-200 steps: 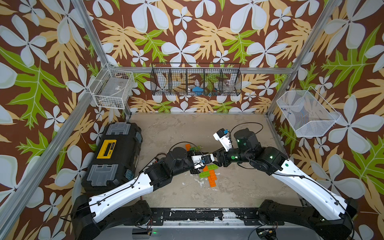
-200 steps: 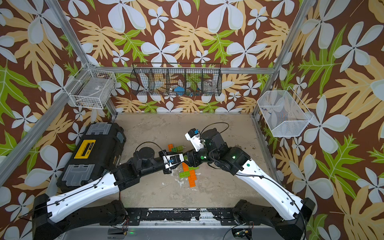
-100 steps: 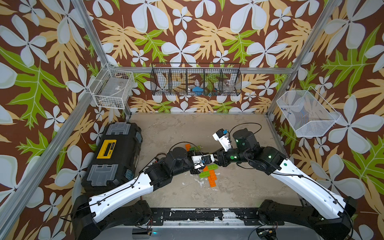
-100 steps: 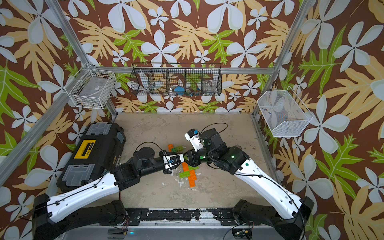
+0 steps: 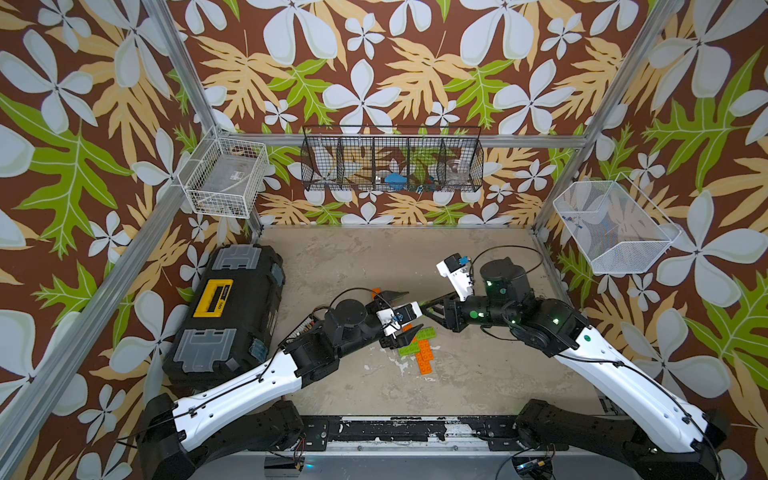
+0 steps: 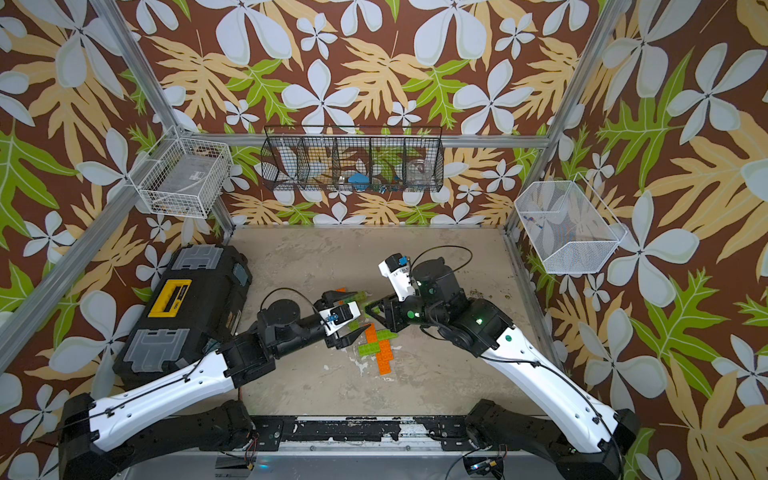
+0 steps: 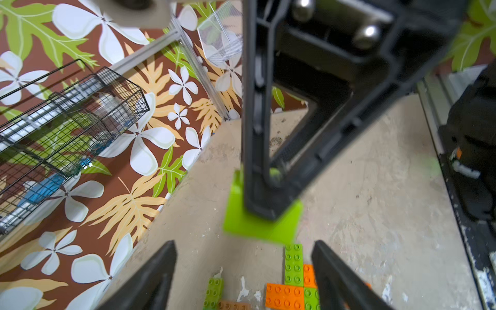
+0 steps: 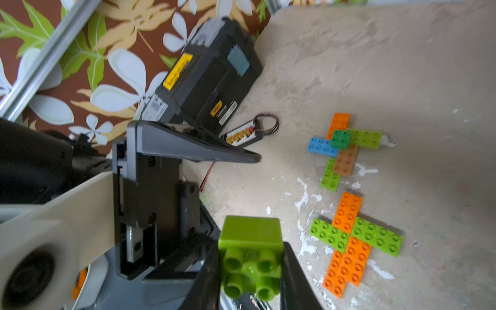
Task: Assemble a small pinwheel with lego
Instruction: Assemble the lego brick with the lego brick.
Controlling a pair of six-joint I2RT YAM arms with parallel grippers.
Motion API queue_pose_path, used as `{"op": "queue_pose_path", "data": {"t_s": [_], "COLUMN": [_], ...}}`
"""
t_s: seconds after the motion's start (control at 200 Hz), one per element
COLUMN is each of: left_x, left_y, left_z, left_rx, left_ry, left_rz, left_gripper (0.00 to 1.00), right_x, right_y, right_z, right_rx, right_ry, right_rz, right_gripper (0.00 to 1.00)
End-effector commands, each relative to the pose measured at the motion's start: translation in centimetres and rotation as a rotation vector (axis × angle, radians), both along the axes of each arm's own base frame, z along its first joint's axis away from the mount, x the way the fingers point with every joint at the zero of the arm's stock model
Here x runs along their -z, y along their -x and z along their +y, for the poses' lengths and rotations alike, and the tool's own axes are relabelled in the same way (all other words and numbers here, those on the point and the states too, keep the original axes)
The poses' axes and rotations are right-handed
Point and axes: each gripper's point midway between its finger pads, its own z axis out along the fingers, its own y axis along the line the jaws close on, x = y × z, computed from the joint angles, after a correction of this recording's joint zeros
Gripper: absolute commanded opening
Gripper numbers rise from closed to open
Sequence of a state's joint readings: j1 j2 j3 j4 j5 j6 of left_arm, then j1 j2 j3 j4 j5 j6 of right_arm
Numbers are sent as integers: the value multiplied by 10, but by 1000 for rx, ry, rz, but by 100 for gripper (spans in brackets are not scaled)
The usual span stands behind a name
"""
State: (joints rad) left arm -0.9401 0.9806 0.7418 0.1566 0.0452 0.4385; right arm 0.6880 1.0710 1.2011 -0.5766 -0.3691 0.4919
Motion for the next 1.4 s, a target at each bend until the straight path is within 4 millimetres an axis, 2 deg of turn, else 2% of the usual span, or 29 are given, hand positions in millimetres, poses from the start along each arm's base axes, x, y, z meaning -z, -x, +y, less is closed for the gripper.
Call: {"op": "queue_pose_path", "data": {"t_s": [0.0, 0.085, 0.165, 0.275, 0.425, 0.52, 0.711, 0.911, 1.041, 1.391], "left_x": [-20, -3, 21, 57, 107, 128, 135, 146, 151, 151], "left_y": [1, -2, -15, -22, -20, -18, -20, -16, -13, -12], "left_z": [6, 13, 25, 40, 60, 69, 82, 78, 74, 70], "left_rx": [-39, -101, -239, -380, -497, -505, -524, -535, -515, -486], "left_ry": [226, 320, 399, 465, 550, 595, 659, 583, 537, 532], "left_rz": [119, 281, 445, 648, 923, 1037, 1090, 1135, 1140, 1137], "left_gripper": [100, 100, 100, 100, 100, 100, 100, 100, 100, 99], "right_x": [11, 37, 65, 99, 132, 156, 198, 227, 235, 252], "right_y": [-26, -40, -48, -50, -40, -32, -24, -28, -27, -28], "right_z": [-26, -48, -62, -68, -56, -44, -25, -13, -6, 7], "right_rx": [151, 235, 290, 285, 233, 222, 233, 222, 206, 212], "right_ry": [12, 104, 238, 349, 432, 535, 635, 672, 705, 711], "right_rz": [15, 57, 88, 143, 197, 211, 300, 347, 353, 381], "right_gripper": [0, 0, 0, 0, 0, 0, 0, 0, 0, 0]}}
